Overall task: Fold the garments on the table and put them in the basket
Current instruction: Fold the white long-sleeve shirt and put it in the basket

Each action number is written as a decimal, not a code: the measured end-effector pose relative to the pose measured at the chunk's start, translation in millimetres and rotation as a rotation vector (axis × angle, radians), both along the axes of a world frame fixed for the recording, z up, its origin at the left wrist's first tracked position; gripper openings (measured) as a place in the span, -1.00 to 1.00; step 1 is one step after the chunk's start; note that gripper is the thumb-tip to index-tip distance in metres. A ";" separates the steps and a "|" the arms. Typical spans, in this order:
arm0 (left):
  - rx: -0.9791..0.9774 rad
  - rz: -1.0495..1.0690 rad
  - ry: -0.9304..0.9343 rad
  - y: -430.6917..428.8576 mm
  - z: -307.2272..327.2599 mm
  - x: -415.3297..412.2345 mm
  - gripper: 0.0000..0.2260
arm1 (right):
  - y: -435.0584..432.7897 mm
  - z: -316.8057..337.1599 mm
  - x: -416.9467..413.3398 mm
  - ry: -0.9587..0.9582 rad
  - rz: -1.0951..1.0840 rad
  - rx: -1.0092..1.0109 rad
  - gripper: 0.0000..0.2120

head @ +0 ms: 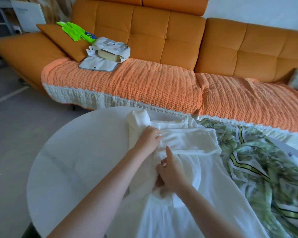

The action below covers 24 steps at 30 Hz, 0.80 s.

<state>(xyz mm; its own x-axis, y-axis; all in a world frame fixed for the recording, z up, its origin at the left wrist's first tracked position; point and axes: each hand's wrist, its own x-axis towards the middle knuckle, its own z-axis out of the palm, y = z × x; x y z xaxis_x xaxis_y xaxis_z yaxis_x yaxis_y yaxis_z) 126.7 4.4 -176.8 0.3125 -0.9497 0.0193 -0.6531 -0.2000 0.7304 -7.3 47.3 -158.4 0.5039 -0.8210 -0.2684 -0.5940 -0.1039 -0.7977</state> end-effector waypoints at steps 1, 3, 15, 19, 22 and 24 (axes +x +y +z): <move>-0.022 -0.053 -0.066 3.7 -2.5 0.7 -0.74 | 0.6 -0.9 0.4 0.058 0.028 -0.075 -0.33; -0.126 -0.092 -0.118 13.3 2.0 8.1 -0.70 | 0.6 -1.7 3.2 0.204 0.115 -0.309 -0.28; 0.049 -0.092 -0.496 21.6 6.5 64.2 -0.58 | -17.7 -16.2 -5.6 0.430 0.449 -0.636 -0.11; 0.256 -0.128 -0.558 9.8 -11.7 53.6 -0.55 | -18.2 -17.9 -10.7 0.409 0.464 -0.628 -0.12; 0.359 -0.080 -0.503 -1.9 -18.0 53.6 -0.54 | -18.0 -23.4 -10.3 0.398 0.470 -0.578 -0.07; 0.390 -0.067 -0.477 -5.7 -17.5 51.1 -0.53 | -19.2 -23.9 -11.0 0.390 0.477 -0.537 -0.09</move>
